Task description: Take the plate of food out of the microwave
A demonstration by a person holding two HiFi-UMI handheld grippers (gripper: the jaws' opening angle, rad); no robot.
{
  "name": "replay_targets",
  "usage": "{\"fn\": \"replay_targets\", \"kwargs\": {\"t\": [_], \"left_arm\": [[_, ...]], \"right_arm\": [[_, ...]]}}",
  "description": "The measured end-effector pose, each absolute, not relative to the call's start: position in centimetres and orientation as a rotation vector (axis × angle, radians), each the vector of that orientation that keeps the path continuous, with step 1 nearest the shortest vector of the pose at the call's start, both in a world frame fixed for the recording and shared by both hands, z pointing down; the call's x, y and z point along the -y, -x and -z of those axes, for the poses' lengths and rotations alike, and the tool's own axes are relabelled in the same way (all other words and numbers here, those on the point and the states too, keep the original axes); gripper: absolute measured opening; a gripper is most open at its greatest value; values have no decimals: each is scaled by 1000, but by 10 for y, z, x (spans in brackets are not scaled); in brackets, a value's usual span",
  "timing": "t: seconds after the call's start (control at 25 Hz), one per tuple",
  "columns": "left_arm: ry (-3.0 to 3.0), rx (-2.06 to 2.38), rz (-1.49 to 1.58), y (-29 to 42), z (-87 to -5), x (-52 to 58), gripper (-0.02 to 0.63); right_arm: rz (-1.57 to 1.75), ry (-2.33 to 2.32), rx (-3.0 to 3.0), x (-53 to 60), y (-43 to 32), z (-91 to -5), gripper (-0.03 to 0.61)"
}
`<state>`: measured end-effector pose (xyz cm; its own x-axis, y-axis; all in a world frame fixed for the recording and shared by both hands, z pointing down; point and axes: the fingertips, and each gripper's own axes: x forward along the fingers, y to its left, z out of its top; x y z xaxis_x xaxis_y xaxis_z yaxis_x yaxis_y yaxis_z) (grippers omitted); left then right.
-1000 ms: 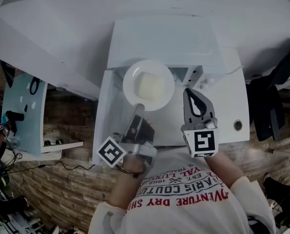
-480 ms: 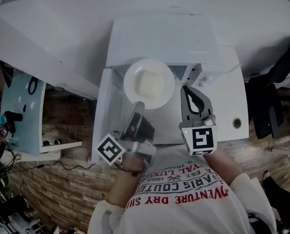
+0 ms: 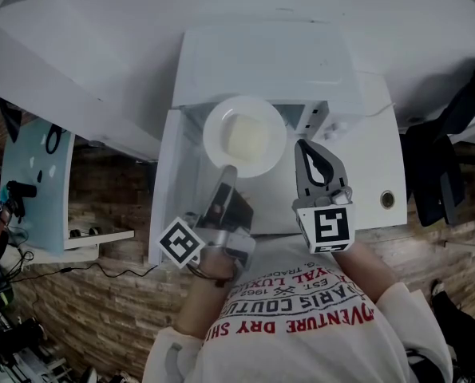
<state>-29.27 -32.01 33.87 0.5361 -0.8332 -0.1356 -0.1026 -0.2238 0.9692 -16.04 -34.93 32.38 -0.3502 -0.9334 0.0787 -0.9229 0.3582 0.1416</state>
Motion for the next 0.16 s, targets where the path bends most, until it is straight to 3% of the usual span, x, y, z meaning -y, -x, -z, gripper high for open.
{"fn": "replay_targets", "kwargs": {"t": [0.16], "left_arm": [[-1664,796,826,291,-340,317,14]], "right_arm": [[114,-1683,2454,348,160,-323,11]]}}
